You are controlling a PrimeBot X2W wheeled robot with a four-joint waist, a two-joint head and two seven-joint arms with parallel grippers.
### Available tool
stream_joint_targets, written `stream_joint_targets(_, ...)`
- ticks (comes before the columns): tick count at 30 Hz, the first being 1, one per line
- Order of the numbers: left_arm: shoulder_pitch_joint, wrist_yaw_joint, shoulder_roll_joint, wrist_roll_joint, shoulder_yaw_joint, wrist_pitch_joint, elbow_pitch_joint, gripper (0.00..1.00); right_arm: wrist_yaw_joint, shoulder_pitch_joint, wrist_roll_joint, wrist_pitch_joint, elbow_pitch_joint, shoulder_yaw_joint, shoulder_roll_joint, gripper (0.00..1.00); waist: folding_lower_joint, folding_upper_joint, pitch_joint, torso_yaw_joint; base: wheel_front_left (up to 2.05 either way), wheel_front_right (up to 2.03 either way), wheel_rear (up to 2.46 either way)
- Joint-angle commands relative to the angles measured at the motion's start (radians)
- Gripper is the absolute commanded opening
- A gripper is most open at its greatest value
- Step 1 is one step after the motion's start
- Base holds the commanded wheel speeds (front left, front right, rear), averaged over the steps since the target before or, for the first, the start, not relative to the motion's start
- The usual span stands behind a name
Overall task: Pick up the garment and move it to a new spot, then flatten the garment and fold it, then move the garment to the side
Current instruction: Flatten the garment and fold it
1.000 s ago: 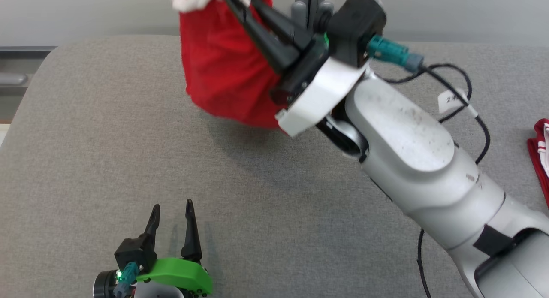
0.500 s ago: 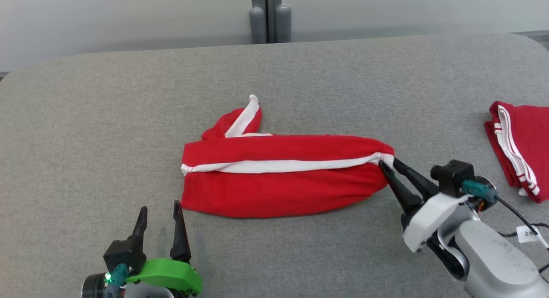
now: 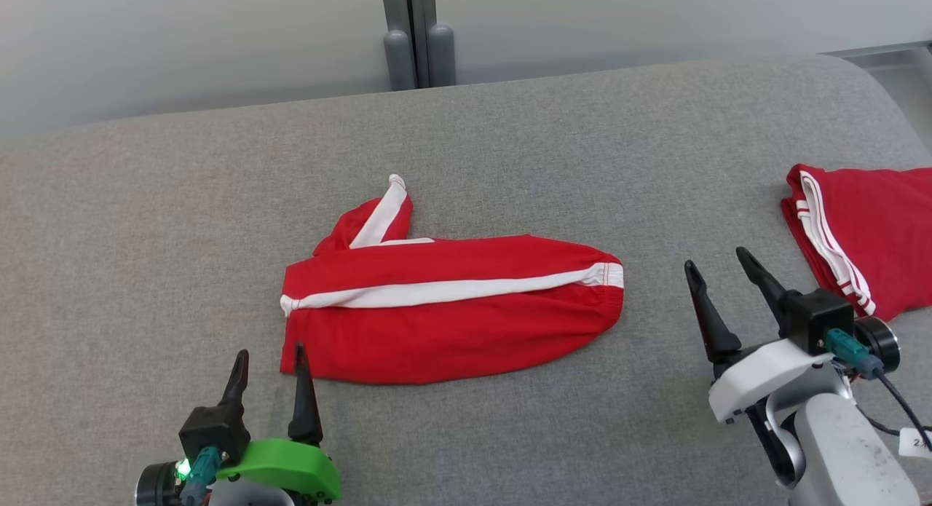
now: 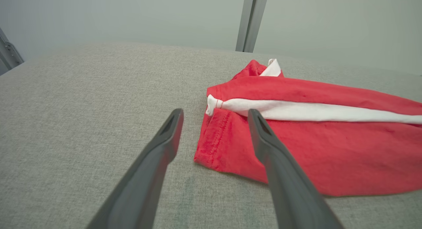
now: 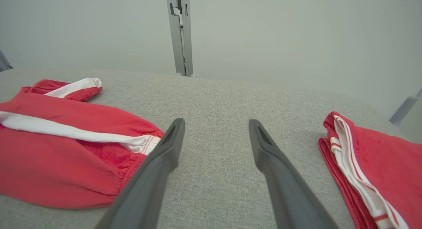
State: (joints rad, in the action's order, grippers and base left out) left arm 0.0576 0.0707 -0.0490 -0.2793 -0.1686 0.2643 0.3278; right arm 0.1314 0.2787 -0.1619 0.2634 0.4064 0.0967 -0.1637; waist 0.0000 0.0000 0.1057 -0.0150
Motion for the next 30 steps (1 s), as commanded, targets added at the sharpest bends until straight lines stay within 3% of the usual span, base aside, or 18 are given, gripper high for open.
stream_joint_targets(1, 0.004, 0.0, -0.004, 0.015, 0.004, -0.001, 0.002, 1.0, -0.002, -0.028, 0.021, 0.001, -0.013, -0.021, 0.019, 1.0, 0.0, 0.0, -0.007, 0.002, 0.0, 0.0, 0.0)
stream_joint_targets(11, -0.029, 0.01, -0.004, 0.061, 0.026, -0.001, 0.018, 1.0, -0.002, -0.107, 0.067, 0.001, -0.011, -0.069, 0.101, 1.0, 0.0, 0.0, -0.028, -0.007, 0.0, 0.0, 0.0)
stream_joint_targets(25, -0.006, 0.013, -0.004, 0.06, 0.029, -0.001, 0.016, 1.0, -0.002, -0.064, 0.022, 0.001, 0.029, -0.024, 0.111, 1.0, 0.0, 0.0, -0.01, -0.001, 0.0, 0.0, 0.0)
stream_joint_targets(30, 0.007, 0.012, -0.004, 0.057, 0.024, -0.001, 0.013, 1.0, -0.002, -0.023, -0.069, 0.001, 0.06, 0.016, 0.111, 1.0, 0.0, 0.0, 0.019, 0.007, 0.0, 0.0, 0.0)
